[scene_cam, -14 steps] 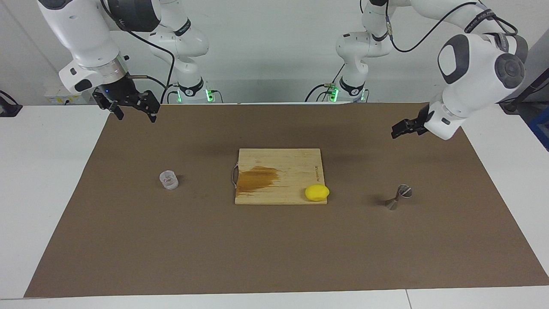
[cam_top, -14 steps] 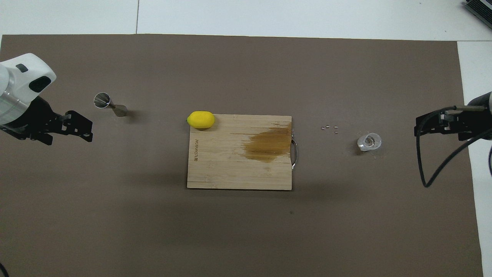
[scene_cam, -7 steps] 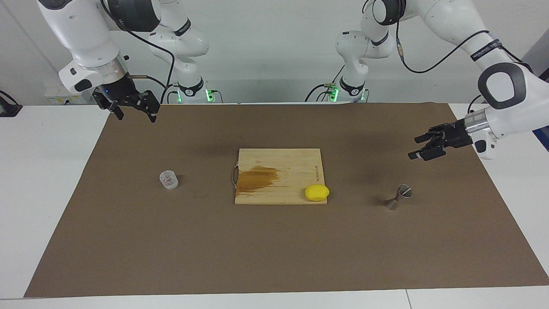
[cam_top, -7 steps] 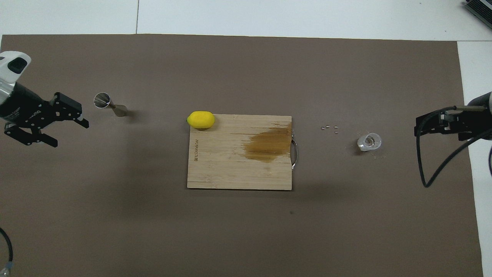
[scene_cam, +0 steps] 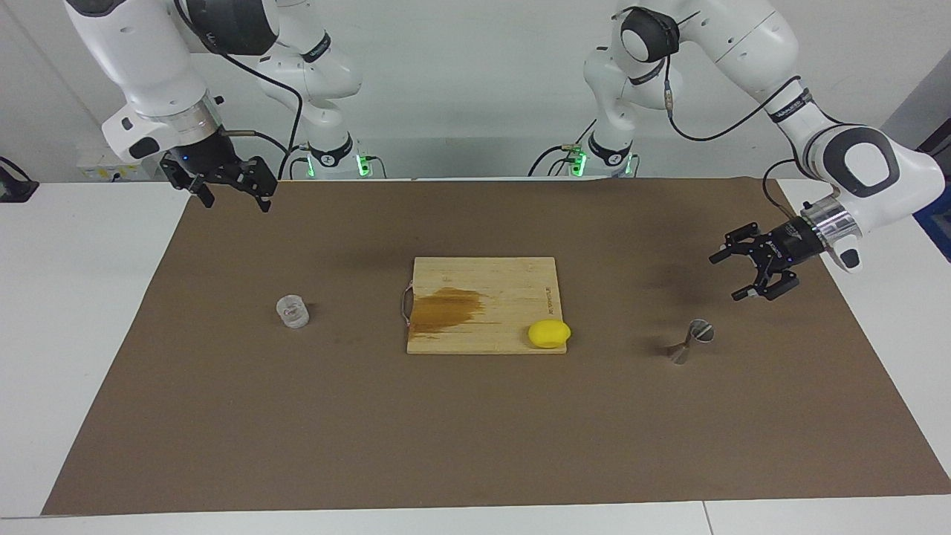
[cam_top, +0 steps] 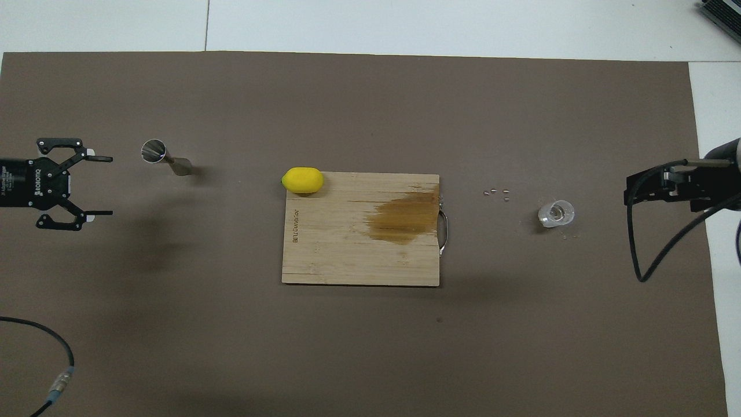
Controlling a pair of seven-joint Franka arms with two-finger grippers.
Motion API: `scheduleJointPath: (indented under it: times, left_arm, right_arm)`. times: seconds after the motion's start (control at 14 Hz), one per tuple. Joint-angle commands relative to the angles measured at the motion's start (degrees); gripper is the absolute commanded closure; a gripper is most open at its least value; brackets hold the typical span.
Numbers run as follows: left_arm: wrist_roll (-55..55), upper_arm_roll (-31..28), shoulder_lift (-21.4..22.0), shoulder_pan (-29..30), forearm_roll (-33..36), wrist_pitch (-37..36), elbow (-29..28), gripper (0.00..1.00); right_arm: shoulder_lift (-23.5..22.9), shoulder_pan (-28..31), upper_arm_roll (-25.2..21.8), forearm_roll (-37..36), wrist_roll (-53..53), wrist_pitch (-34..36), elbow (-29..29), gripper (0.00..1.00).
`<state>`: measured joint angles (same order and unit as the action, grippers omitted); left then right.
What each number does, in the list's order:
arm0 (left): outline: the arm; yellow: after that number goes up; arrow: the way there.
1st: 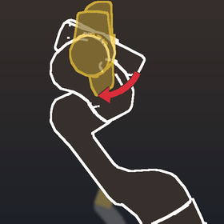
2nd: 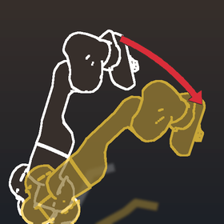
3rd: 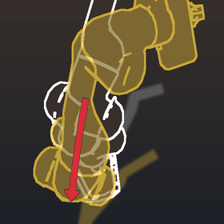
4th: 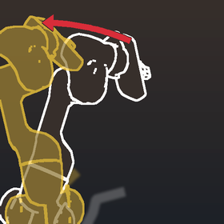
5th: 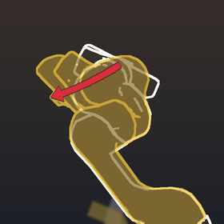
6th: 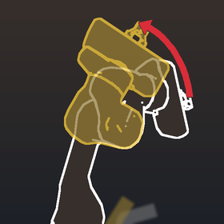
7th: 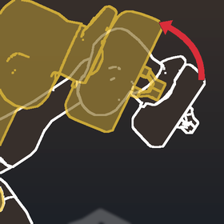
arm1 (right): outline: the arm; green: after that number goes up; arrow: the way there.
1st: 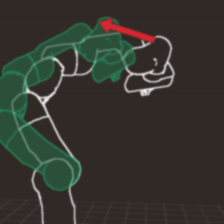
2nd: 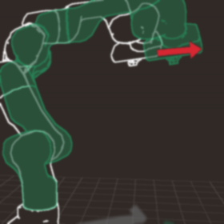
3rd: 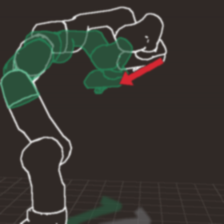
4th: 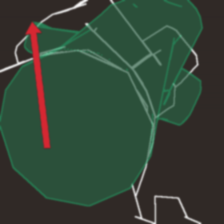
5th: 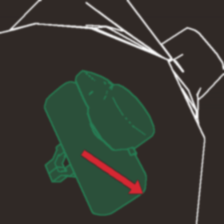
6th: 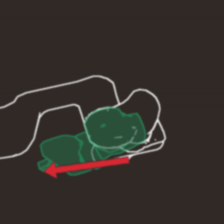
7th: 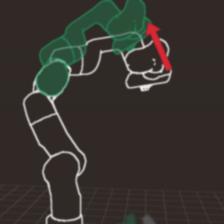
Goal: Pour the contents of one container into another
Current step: 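Move the open left gripper toward the small metal cup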
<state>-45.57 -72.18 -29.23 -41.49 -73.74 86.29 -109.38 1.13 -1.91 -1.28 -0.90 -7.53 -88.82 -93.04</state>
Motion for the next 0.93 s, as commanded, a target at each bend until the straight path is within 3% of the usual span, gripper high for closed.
scheduleJointPath:
  times: [0.0, 0.29, 0.86]
  left_arm:
    - [-10.0, -2.8, -0.1, -3.3, -8.4, 4.7, -5.3, 0.00]
    - [-16.8, -4.9, -0.1, -7.1, -15.6, 10.1, -9.6, 0.00]
    - [-27.2, -3.4, -0.4, -11.6, -23.4, 23.2, -10.0, 0.00]
  right_arm:
    - [1.3, 0.6, 0.4, 0.3, -0.2, 0.2, -1.4, 0.00]
    - [1.3, 0.6, 0.4, 0.3, -0.1, 0.2, -1.4, 0.00]
    - [1.3, 0.6, 0.4, 0.3, -0.1, 0.2, -1.4, 0.00]
